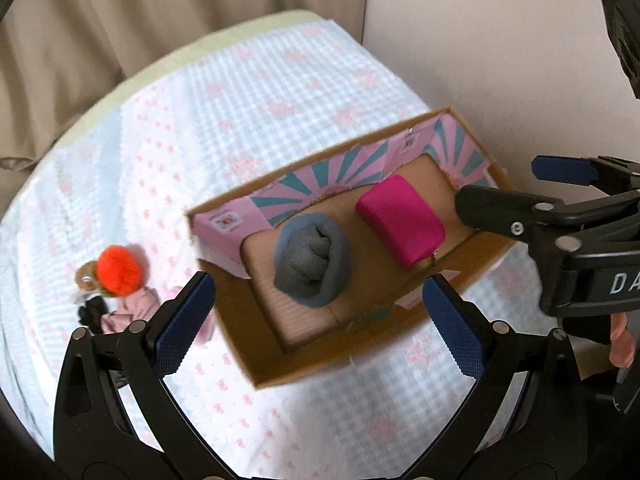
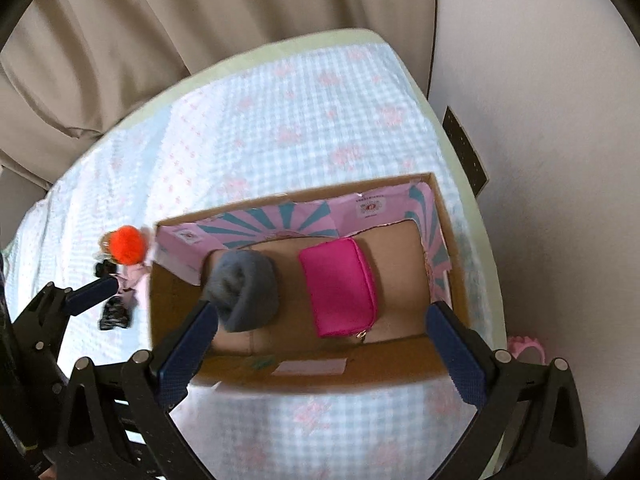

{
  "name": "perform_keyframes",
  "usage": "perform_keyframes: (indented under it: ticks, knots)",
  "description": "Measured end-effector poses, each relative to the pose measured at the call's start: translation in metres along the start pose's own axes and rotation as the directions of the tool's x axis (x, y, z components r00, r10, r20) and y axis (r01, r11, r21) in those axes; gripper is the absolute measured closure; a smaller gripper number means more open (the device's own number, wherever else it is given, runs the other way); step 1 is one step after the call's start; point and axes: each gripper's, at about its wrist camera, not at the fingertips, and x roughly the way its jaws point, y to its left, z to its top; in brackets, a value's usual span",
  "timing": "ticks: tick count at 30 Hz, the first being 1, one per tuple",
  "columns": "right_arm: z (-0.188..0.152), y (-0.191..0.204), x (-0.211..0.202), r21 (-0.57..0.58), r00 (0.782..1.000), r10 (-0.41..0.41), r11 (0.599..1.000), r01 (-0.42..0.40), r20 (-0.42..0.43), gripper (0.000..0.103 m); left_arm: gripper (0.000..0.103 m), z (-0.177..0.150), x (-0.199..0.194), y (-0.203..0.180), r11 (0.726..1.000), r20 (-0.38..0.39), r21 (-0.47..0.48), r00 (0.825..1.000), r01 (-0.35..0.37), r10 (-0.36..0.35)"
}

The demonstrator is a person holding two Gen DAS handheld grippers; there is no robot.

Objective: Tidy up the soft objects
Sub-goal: 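Lift both tools away from the box back toward the remaining items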

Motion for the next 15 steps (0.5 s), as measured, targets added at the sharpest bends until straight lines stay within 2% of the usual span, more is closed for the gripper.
perform_keyframes:
  ticks: [5,10,15]
  knots:
    - [-0.009,0.020,-0.051,-0.023,0.998,-0.005,1.000,0.007,0.066,0.000,0.000,-0.009,-0.061,0.011,1.000,0.078,-0.024,0.997,0.002,-0.001]
    - [-0.023,0.050,-0.106,-0.040,0.992,-0.011,0.999,0.017,0.128,0.000,0.000,-0.024,-0.131,0.034,0.997,0.171,-0.070,0.985,0.027,-0.015]
    - [-0.042,0.088,-0.153,-0.046,0.983,-0.031,0.998,0.040,0.181,0.000,0.000,-0.048,-0.190,0.063,0.994,0.257,-0.106,0.965,-0.018,0.045]
